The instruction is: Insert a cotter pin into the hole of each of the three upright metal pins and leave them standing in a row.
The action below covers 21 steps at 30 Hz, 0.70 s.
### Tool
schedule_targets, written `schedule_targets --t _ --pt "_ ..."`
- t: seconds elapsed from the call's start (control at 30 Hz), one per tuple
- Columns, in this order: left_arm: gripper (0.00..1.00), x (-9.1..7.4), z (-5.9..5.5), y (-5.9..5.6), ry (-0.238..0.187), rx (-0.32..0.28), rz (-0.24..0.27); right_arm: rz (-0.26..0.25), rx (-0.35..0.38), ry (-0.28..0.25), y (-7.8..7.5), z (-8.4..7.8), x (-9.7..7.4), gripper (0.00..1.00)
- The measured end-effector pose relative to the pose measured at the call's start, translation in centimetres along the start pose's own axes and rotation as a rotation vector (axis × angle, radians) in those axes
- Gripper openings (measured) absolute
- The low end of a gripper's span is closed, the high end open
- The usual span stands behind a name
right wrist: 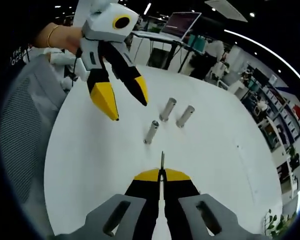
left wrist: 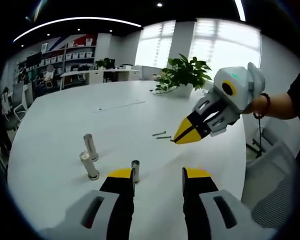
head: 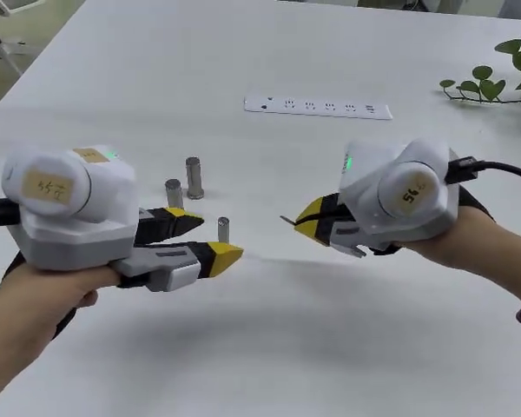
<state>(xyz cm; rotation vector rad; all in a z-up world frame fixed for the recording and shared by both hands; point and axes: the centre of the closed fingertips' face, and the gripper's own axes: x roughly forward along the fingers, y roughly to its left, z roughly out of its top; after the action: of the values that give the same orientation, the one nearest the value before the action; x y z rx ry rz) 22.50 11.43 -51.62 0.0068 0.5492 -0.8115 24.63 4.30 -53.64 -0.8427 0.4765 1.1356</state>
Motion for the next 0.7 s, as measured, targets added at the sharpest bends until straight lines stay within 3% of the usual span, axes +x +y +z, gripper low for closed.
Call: schedule_targets --t 0.37,0.7 --pt "0.25 0.6 0.5 -1.8 0.001 -0.083 -0.067 0.017 -0.143 -0.017 1.7 1.3 -0.2 0.0" --pt "0.18 0.9 0.4 -2.7 0.012 -0.157 -0.11 0.042 -0.211 -0.041 3.1 2.4 -0.5 0.0"
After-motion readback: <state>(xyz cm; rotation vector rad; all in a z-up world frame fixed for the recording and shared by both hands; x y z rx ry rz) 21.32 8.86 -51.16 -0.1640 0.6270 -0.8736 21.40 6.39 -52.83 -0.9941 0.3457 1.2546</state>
